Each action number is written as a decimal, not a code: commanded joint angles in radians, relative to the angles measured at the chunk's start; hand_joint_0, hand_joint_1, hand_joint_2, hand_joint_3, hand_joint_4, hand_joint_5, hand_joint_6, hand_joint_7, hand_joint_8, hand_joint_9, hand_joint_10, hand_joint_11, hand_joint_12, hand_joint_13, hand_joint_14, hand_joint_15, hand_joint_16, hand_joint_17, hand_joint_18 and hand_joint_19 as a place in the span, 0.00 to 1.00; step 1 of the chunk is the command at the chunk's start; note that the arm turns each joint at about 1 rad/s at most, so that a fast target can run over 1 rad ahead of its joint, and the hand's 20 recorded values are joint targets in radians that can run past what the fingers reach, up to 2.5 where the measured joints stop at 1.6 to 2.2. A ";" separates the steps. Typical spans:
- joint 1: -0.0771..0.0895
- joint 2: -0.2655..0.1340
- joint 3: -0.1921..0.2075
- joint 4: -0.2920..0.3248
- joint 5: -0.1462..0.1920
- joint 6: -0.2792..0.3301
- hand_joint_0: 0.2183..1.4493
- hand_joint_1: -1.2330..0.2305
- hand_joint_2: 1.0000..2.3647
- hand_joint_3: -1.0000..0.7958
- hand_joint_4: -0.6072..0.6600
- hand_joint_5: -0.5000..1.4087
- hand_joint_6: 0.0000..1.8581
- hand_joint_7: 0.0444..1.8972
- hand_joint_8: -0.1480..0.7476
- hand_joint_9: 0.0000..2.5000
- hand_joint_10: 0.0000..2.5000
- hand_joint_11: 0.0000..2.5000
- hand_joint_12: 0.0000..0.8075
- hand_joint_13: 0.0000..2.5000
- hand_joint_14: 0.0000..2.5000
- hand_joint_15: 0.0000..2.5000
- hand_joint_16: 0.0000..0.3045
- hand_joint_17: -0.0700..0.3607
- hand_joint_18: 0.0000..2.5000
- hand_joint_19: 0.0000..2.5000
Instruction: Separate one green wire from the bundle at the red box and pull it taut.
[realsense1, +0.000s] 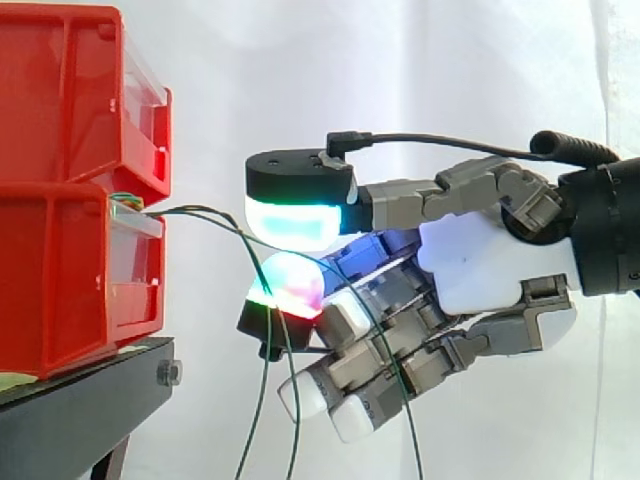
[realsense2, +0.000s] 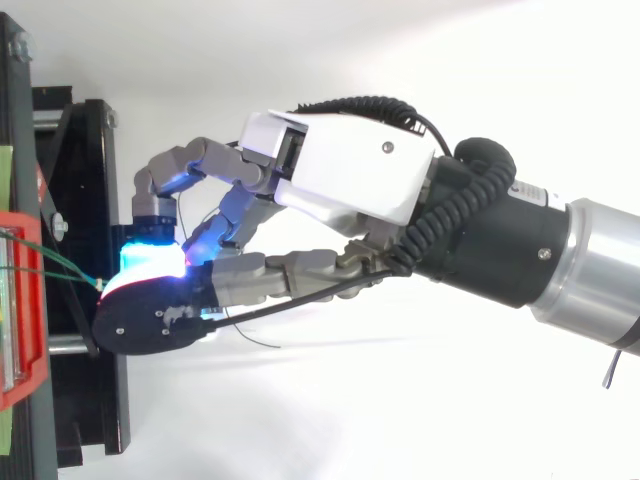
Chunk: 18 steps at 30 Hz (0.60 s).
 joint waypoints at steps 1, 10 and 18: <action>-0.002 0.002 0.001 -0.003 0.000 0.004 0.31 0.37 0.01 0.45 0.64 0.17 0.48 0.67 0.64 0.46 0.01 0.36 0.54 0.40 0.01 0.19 0.17 0.43 0.36 0.18; -0.004 0.012 0.001 -0.003 0.000 0.013 0.30 0.37 0.02 0.49 0.62 0.17 0.48 0.67 0.65 0.47 0.01 0.36 0.55 0.40 0.01 0.19 0.17 0.44 0.36 0.18; -0.004 0.018 0.001 -0.021 0.000 0.015 0.31 0.35 0.02 0.53 0.58 0.18 0.48 0.68 0.67 0.49 0.01 0.36 0.56 0.41 0.01 0.19 0.18 0.46 0.37 0.17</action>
